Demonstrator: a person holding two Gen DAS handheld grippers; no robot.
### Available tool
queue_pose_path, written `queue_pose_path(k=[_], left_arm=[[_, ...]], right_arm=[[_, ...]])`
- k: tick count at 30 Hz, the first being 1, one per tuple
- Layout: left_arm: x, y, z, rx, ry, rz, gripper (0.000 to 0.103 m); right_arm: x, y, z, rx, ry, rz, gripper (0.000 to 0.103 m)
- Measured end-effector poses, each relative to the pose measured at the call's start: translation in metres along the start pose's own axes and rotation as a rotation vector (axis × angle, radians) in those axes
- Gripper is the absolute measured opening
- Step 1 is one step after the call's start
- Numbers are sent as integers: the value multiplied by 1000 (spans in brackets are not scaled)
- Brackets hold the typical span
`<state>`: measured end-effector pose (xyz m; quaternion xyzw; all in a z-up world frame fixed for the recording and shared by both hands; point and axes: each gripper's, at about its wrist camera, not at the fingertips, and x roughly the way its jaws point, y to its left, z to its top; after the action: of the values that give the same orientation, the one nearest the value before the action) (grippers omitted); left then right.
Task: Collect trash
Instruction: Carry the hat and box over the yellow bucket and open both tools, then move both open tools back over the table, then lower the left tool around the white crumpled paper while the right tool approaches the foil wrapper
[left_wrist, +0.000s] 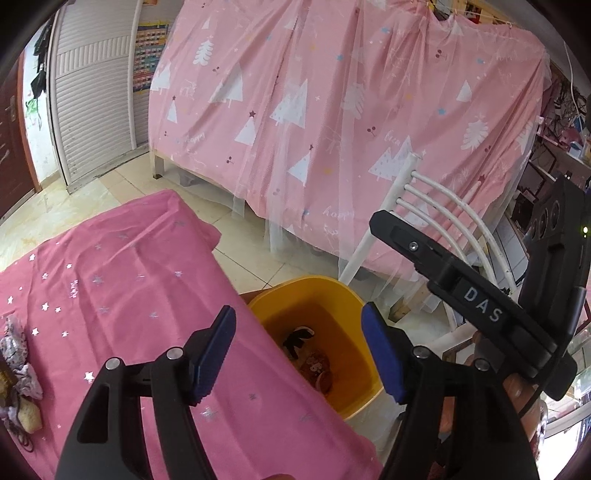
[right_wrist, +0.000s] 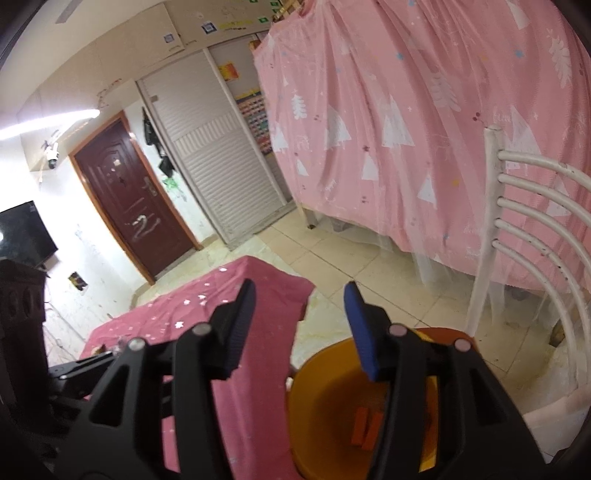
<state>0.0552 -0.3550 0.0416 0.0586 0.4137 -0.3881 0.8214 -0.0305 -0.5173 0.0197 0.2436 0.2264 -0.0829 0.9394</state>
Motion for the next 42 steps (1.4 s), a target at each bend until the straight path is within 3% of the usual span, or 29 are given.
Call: queue_pose_path(k=[10, 15, 30, 42], left_arm=[[-45, 58, -11, -58, -52, 63, 65], [-74, 100, -14, -96, -92, 140, 65], [-146, 239, -26, -287, -163, 366, 66], [-144, 301, -44, -392, -108, 454, 66]], right_arm=[[10, 50, -8, -79, 24, 33, 50], [33, 80, -18, -103, 81, 82, 56], [81, 194, -55, -282, 229, 198, 56], [102, 241, -78, -379, 300, 219, 56]])
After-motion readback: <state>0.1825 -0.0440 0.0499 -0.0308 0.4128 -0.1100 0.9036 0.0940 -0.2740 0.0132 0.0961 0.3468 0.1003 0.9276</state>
